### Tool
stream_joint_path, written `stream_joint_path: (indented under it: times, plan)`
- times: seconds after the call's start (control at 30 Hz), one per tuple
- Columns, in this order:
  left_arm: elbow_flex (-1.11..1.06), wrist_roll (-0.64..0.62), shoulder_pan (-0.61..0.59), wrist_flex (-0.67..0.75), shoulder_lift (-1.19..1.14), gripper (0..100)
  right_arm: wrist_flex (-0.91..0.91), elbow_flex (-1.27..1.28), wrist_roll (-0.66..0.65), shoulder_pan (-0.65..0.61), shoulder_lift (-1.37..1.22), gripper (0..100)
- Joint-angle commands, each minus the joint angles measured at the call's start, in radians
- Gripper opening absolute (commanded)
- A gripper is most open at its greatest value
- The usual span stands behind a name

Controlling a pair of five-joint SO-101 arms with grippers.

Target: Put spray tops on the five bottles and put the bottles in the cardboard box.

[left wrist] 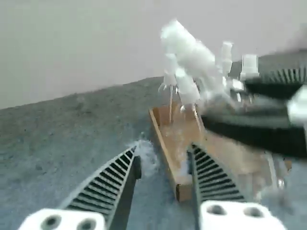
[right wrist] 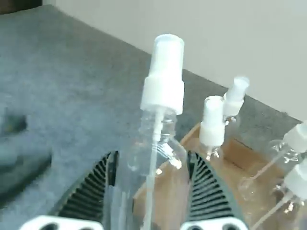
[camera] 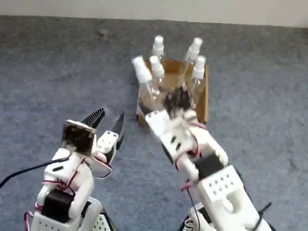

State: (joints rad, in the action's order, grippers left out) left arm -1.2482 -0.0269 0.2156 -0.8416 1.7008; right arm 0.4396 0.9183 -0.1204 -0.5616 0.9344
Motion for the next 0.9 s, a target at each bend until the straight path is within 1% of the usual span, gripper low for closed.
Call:
stream_joint_path:
  times: [0.0, 0.1, 0.23, 0.37, 0.43, 0.57, 0.7, 0.77, 0.87]
  plan:
    - [-0.025, 0.058, 0.021, 0.051, -0.082, 18, 0.067, -0.257, 0.060, 0.010, -0.153, 0.4]
    - [-0.019, 0.060, 0.022, 0.098, -0.176, 20, 0.176, -0.392, 0.098, -0.036, -0.245, 0.4]
    - [-0.016, 0.061, 0.045, 0.150, -0.280, 26, 0.232, -0.507, 0.100, -0.113, -0.272, 0.4]
    - [0.004, 0.063, 0.062, 0.170, -0.355, 27, 0.288, -0.515, 0.101, -0.159, -0.272, 0.4]
    - [0.015, 0.063, 0.056, 0.170, -0.378, 27, 0.317, -0.516, 0.104, -0.162, -0.271, 0.4]
    - [0.047, 0.060, 0.027, 0.161, -0.371, 27, 0.314, -0.513, 0.098, -0.145, -0.271, 0.4]
    - [0.101, 0.057, 0.038, -0.008, -0.255, 28, 0.216, -0.495, 0.098, -0.077, -0.274, 0.4]
    - [0.116, 0.057, 0.070, -0.074, -0.183, 28, 0.137, -0.456, 0.098, -0.067, -0.272, 0.4]
    - [0.110, 0.057, 0.114, -0.101, -0.110, 28, 0.064, -0.392, 0.100, -0.082, -0.272, 0.4]
